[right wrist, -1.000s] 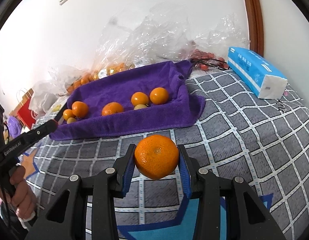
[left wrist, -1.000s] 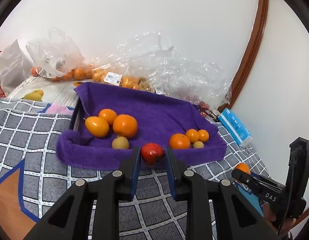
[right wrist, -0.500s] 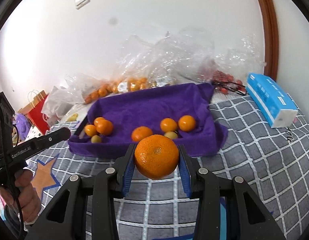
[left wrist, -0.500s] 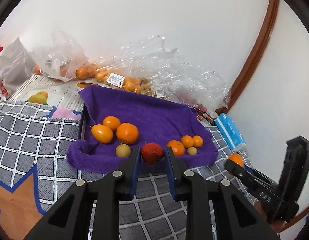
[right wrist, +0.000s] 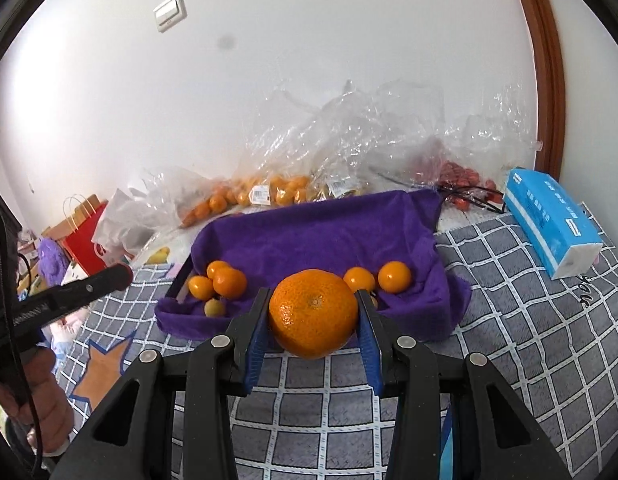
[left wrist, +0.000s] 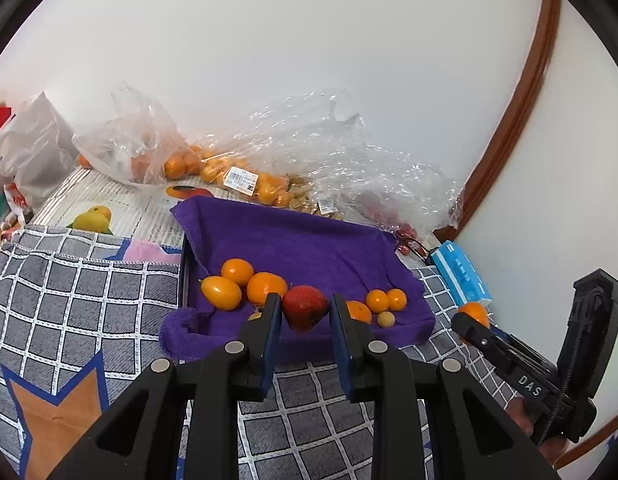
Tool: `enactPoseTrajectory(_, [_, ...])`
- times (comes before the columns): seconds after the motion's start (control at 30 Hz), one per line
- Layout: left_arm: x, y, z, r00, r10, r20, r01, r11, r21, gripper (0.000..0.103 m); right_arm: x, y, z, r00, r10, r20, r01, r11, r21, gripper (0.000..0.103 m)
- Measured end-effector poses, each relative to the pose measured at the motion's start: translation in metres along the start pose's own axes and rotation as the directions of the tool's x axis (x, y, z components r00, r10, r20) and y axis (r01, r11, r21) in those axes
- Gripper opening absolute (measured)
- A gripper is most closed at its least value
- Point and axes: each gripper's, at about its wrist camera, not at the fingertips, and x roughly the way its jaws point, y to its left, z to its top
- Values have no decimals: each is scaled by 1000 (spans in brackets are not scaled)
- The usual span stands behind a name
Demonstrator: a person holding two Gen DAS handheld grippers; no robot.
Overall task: Organize fruits
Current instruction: 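Lift both held fruits and carry them over the purple towel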
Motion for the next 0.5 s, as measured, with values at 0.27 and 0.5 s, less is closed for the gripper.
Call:
enactPoseTrajectory(0.27, [15, 5, 12, 999, 40, 5, -40, 999, 3, 23, 9, -1, 11, 1000, -14, 15, 14, 1000, -11, 41])
enactPoseTrajectory(0.5, [32, 7, 19, 998, 68, 0, -68, 998, 0, 23, 27, -6, 23, 1000, -7, 19, 7, 1000, -10, 41])
